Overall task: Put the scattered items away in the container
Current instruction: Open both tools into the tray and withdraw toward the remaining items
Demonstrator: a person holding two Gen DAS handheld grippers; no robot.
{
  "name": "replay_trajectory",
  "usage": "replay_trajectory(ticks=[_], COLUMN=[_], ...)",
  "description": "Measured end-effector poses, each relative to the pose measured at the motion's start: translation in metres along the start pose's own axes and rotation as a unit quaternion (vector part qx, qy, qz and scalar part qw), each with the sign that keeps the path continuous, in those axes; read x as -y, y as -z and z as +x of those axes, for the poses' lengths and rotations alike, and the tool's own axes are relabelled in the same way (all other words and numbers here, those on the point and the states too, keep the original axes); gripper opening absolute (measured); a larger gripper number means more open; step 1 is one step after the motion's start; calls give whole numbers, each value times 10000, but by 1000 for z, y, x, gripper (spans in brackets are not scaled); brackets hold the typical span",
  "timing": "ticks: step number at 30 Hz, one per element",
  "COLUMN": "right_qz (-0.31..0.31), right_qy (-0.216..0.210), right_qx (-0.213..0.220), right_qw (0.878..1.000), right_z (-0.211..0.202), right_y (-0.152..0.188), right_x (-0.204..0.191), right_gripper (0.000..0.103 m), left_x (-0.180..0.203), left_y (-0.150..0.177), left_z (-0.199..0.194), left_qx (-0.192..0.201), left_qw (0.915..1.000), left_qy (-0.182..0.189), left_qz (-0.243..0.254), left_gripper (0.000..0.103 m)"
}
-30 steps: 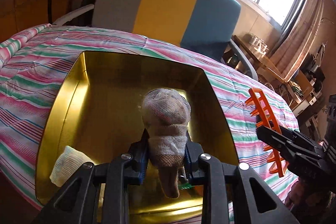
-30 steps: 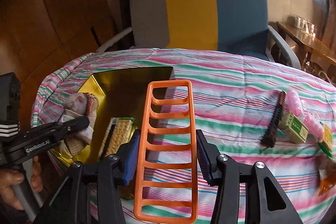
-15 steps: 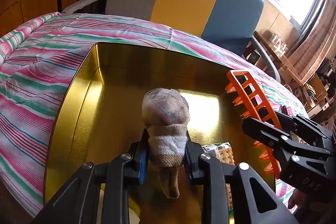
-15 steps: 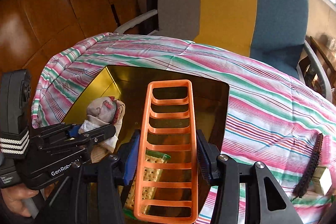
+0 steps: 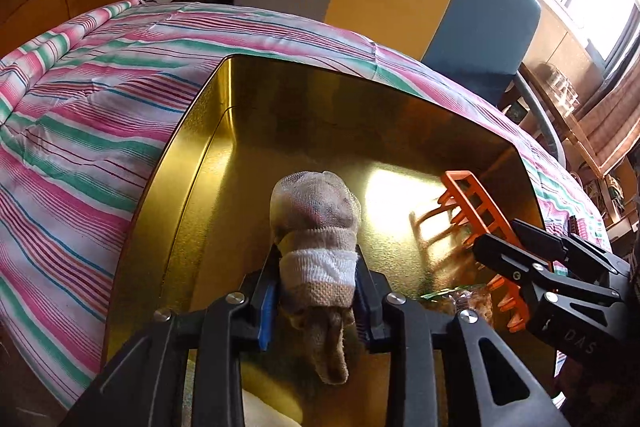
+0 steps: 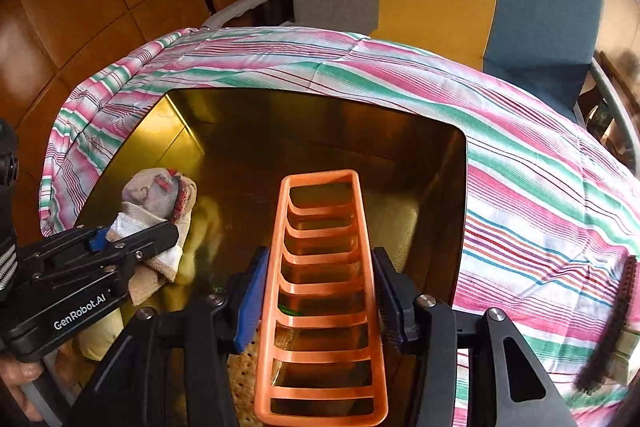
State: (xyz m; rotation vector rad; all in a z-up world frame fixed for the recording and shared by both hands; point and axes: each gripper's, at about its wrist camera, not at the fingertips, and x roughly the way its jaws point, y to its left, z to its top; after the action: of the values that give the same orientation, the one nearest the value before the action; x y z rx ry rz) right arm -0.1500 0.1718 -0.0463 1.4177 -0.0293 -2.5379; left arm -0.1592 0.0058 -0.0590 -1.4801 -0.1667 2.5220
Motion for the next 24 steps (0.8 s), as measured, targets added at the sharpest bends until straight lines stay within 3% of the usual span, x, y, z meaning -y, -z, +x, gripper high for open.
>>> replay_trajectory(ticks=[8,12,20,24], right_qz=[290,624,1567,2141], right_qy=[-171,-343,-110,138], right_qx=[245,530,948,1002], right_qw=[9991,9961,9830,9716], right_z=[-24,-50,-104,-124], right_y=[15,30,88,127], right_x=[9,21,83,123], right_gripper=[61,62,69,71], left_x=[-11,-13,-9,37], left_y=[4,8,19,44], left_z=[-11,-20,-44,-55], left_qx=[19,66,305,317], left_qw=[9997,9996,9990,9988], left_qy=[-16,-6,-153,111], left_qz=[-239,-270,-301,368], left_gripper=[51,52,58,58])
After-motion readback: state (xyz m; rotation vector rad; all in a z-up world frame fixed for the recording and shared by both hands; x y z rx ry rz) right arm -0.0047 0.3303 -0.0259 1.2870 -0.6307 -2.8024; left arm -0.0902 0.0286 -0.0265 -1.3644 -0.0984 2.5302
